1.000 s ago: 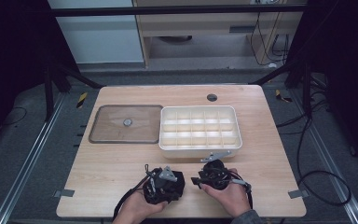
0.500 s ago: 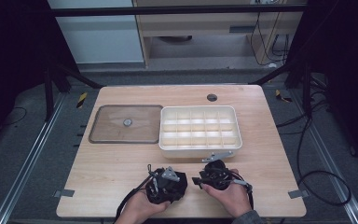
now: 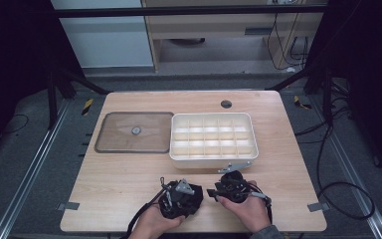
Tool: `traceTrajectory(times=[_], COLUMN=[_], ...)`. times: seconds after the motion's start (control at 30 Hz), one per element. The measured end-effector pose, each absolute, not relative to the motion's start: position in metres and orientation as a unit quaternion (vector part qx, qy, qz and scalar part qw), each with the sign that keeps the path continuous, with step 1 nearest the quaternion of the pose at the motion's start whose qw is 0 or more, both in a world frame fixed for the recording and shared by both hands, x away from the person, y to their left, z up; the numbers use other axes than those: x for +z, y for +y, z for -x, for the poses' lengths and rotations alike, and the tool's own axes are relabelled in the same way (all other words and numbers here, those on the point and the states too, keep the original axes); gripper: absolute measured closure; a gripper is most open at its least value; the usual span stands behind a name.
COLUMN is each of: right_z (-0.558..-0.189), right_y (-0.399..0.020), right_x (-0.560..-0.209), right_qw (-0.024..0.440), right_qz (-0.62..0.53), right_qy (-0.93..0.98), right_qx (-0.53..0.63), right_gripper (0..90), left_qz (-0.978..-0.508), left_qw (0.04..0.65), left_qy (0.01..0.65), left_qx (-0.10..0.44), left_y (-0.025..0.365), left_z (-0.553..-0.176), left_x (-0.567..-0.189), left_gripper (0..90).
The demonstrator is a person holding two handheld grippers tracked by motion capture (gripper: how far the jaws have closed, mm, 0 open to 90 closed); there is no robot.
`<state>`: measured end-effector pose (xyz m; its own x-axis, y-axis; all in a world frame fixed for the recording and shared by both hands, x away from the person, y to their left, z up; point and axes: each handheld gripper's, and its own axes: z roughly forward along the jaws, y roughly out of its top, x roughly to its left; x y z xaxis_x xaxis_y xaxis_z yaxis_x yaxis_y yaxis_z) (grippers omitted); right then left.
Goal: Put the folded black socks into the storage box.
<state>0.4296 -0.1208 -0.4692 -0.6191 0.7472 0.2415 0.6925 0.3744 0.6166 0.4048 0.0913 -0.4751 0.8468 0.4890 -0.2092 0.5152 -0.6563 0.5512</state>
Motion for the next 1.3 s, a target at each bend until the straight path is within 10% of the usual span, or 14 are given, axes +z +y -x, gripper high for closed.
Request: traceTrajectory(times=[0.6,1.3], right_z=[-0.43,-0.43], right_y=[-0.127,-0.126], right_x=[-0.467,-0.466], right_qw=[0.038,0.037], right_qz=[-0.446,-0.451], right_qy=[0.822,0.819], right_qx=[0.352,0.354], right_gripper=[51.3,49.2], left_qz=[-0.908,-0.888], left_qw=[0.312,0.349], left_qy=[0.279,0.299], left_qx=[-0.009,0.024], left_y=[0.092,0.108], left_z=[-0.402,-0.398], left_x=[-0.473,-0.452], left_gripper=[81.0,55.1])
